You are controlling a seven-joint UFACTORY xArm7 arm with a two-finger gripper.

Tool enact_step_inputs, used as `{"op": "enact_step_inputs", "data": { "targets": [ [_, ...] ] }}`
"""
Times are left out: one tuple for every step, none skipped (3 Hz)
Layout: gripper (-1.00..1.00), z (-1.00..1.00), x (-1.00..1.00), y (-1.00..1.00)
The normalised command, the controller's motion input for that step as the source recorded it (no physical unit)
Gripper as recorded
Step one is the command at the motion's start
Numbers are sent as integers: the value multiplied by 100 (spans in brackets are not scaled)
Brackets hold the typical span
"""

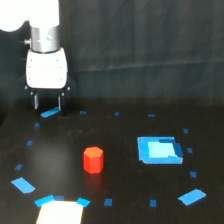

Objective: Pick up the red object from the table

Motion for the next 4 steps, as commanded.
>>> {"op": "enact_step_inputs", "data": {
  "targets": [
    [77, -51, 68, -100],
    [-59, -20, 38, -100],
    [100, -100, 100, -35],
    [100, -58, 100, -48]
  ]
}}
